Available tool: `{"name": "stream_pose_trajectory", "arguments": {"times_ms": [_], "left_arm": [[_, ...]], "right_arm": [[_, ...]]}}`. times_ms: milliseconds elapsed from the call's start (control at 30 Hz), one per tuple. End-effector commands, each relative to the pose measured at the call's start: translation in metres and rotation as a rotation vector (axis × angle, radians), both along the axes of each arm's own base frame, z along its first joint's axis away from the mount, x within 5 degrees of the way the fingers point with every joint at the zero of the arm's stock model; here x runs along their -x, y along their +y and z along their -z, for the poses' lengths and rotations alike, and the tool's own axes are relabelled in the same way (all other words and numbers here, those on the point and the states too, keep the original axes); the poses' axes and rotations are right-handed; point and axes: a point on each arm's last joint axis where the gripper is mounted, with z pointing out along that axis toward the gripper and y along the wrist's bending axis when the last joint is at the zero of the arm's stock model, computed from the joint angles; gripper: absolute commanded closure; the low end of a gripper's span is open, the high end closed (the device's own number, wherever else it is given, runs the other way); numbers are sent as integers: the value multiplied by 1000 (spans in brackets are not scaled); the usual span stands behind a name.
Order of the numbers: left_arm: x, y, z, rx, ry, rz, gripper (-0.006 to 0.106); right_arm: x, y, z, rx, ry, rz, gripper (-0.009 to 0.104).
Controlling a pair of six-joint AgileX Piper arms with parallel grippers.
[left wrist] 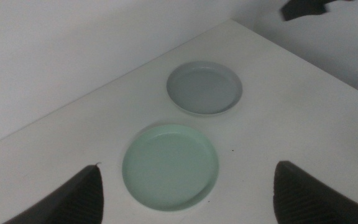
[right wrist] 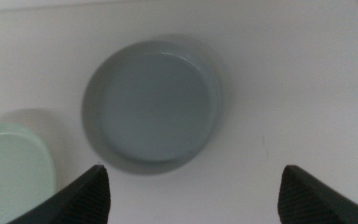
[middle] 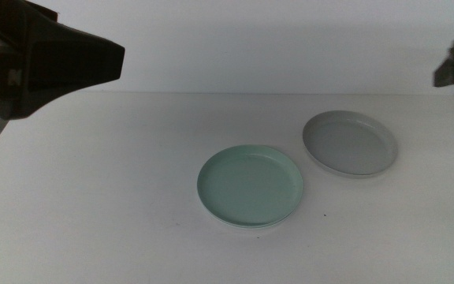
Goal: Stack the three bowls on top of each other.
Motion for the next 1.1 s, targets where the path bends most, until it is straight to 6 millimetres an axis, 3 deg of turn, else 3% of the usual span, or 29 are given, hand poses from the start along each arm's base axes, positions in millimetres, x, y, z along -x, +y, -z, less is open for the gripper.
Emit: {"name": "stream_pose_trajectory", "arguments": {"times_ms": [0,267,433,700,900,1067], "left_arm": [[0,0,-1,15,-8,-3,7],[0,0,-1,15,-8,-3,7],[0,0,-1,15,-8,-3,7],[0,0,-2,16,-10,-5,7],[0,0,-2,16,-10,-5,7],[0,0,-2,16,-10,-5,7]], "right_arm": [[-28,-2,13,30,54,-14,12],[-103,-6,70,26,213,-8,12],[-134,-11,109,15,315,0,12],[-152,-19,163,3,419,16,13],[-160,-15,193,-55,446,29,25],[-165,-15,206,-68,425,40,39]]}}
